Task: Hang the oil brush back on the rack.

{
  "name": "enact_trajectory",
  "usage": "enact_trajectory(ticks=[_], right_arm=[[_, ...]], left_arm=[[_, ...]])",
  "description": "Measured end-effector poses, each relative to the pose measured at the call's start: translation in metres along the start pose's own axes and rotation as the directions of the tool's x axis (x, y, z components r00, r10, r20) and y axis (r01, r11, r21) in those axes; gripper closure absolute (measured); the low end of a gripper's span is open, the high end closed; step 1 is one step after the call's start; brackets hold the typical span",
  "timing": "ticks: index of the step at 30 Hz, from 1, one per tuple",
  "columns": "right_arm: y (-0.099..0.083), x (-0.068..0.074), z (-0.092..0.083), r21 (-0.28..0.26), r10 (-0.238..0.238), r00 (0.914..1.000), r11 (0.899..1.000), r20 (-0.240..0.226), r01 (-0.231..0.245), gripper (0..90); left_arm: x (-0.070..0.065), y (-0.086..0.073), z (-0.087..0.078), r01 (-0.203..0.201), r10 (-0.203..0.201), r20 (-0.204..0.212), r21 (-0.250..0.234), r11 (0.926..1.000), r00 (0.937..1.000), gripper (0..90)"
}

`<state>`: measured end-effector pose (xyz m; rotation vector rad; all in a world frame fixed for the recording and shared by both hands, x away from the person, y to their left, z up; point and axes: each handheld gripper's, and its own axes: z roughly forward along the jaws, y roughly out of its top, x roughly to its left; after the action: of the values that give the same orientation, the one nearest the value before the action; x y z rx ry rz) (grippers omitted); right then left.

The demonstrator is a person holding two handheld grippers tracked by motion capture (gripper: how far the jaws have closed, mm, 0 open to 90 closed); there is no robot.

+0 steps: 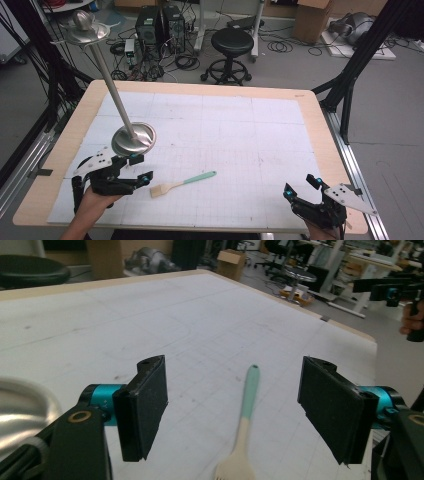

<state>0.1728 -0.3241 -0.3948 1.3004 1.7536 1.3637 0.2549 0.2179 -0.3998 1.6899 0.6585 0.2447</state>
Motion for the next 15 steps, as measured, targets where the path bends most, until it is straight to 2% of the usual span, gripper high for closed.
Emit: enact_trajectory(ticks=[2,3,4,5,6,7,9,10,11,12,13,15], right_arm=[[0.0,0.0,0.0,-0.003,-0.002,1.0,1.0,0.003,0.002,16.9],[0.0,0.0,0.0,-0.003,-0.002,1.0,1.0,0.003,0.002,16.9],[0.0,-0.001,-0.001,-0.003,-0.003,1.0,1.0,0.001,0.003,16.9],[0.0,-0.001,-0.001,-0.003,-0.003,1.0,1.0,0.001,0.003,16.9],[0.0,-0.001,-0.001,0.0,-0.004,1.0,1.0,0.002,0.004,16.9],[0.0,-0.001,-0.001,0.0,-0.004,1.0,1.0,0.002,0.004,16.9],[0.0,-0.001,-0.001,0.002,-0.004,1.0,1.0,0.001,0.004,16.9],[0.0,-0.001,-0.002,0.001,-0.008,1.0,1.0,-0.002,0.008,16.9],[0.0,-0.001,-0.002,0.001,-0.008,1.0,1.0,-0.002,0.008,16.9],[0.0,-0.002,-0.001,0.003,-0.001,1.0,1.0,0.001,0.001,16.9],[0.0,-0.002,-0.001,0.003,-0.001,1.0,1.0,0.001,0.001,16.9],[0.0,-0.002,-0.002,0.004,-0.008,1.0,1.0,0.002,0.008,16.9]], left_arm=[[-0.004,0.007,0.017,-0.03,0.029,0.039,0.023,0.9993,0.9988,29.7],[-0.004,0.007,0.017,-0.03,0.029,0.039,0.023,0.9993,0.9988,31.2],[-0.007,0.01,0.028,-0.058,0.055,0.058,0.055,0.9968,0.9968,31.4],[-0.007,0.01,0.028,-0.058,0.055,0.058,0.055,0.9968,0.9968,31.4],[-0.01,0.013,0.038,-0.077,0.07,0.079,0.083,0.9936,0.9944,31.5],[-0.01,0.013,0.038,-0.077,0.07,0.079,0.083,0.9936,0.9944,31.6],[-0.012,0.014,0.047,-0.084,0.073,0.098,0.116,0.9897,0.9925,31.7],[-0.012,0.015,0.056,-0.092,0.074,0.117,0.154,0.9838,0.9904,33.6],[-0.012,0.015,0.056,-0.092,0.074,0.117,0.154,0.9838,0.9904,34.2],[-0.013,0.014,0.063,-0.113,0.087,0.136,0.202,0.9728,0.9869,35.4],[-0.013,0.014,0.063,-0.113,0.087,0.136,0.202,0.9728,0.9869,36.2],[-0.014,0.011,0.071,-0.127,0.09,0.153,0.255,0.9585,0.9841,36.2]])
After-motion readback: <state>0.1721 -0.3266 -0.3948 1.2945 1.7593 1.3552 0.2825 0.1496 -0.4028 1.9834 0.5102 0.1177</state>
